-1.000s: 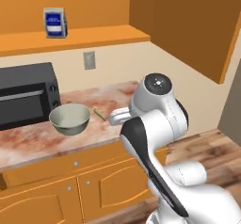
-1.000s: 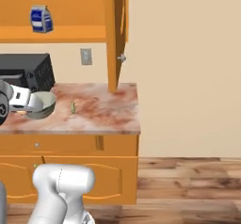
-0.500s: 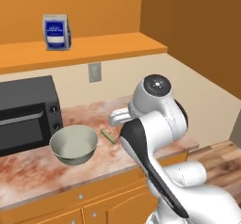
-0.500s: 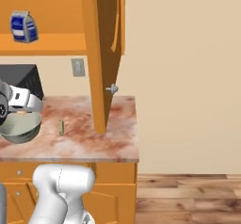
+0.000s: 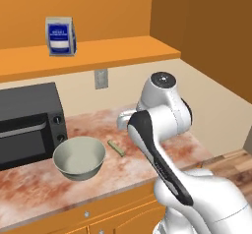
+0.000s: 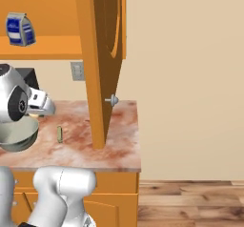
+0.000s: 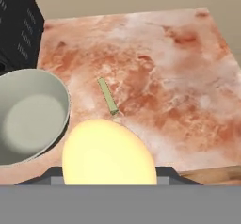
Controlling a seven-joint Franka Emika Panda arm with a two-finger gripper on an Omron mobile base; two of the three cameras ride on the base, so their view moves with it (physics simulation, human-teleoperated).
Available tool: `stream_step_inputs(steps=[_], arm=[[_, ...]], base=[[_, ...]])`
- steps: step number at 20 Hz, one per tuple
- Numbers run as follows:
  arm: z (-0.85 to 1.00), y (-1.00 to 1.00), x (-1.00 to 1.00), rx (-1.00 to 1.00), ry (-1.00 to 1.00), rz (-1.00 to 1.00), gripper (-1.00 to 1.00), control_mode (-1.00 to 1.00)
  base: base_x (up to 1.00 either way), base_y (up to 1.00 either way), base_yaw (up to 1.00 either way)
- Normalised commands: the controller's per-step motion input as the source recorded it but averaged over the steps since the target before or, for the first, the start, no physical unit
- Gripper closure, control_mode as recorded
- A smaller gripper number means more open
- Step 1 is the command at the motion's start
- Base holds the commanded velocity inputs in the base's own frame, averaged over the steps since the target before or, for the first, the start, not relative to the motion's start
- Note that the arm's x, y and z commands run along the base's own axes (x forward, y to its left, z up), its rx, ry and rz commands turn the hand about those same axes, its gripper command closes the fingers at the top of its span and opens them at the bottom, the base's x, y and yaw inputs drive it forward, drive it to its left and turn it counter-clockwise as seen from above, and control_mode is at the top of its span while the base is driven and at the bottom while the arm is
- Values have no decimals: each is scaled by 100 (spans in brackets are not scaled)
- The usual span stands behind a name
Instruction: Pick the egg and butter from the fridge and place them by the bowl for mixing.
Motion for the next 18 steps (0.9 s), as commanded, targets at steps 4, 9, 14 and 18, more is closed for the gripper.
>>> stream_step_inputs(steps=[4, 9, 14, 18], arm=[[-81, -3, 51, 1, 21, 0, 100, -100], [-97, 0, 51, 0, 17, 0, 100, -100], [-97, 0, 73, 0, 9, 0, 100, -100], [-79, 11, 79, 0, 1, 0, 100, -100]], base=[[0, 0, 0], [0, 0, 0], [0, 0, 0], [0, 0, 0]])
